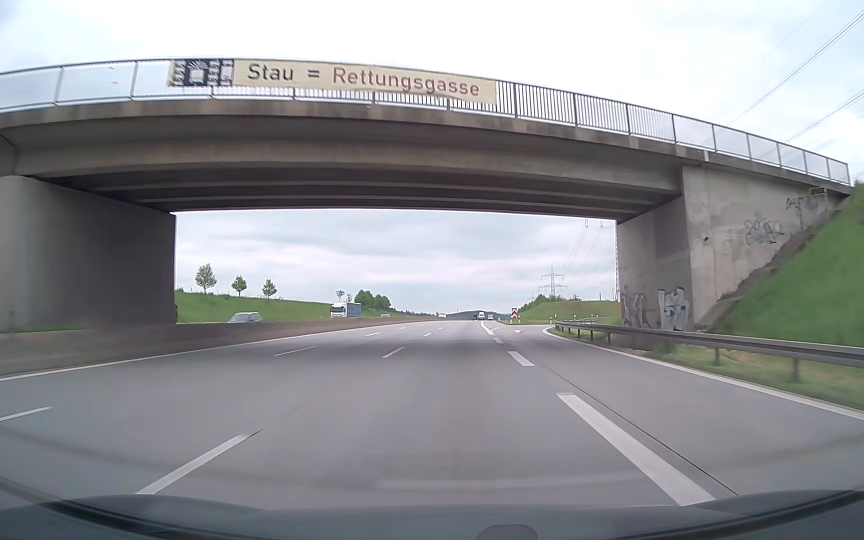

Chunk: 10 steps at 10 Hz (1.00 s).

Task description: Follow the waypoints while adhering to traffic rules and regulations

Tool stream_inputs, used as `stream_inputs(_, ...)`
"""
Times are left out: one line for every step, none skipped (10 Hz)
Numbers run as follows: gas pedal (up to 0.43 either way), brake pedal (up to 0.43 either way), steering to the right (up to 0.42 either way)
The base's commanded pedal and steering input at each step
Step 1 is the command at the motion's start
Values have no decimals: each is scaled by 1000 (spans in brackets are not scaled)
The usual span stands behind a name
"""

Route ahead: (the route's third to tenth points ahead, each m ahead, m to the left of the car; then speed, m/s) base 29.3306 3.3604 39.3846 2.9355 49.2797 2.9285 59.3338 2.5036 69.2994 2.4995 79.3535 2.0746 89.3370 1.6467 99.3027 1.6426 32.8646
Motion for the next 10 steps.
stream_inputs(339, 0, 2)
stream_inputs(339, 0, 2)
stream_inputs(339, 0, 2)
stream_inputs(339, 0, 2)
stream_inputs(339, 0, 2)
stream_inputs(339, 0, 2)
stream_inputs(339, 0, 2)
stream_inputs(339, 0, 2)
stream_inputs(339, 0, 1)
stream_inputs(339, 0, 1)
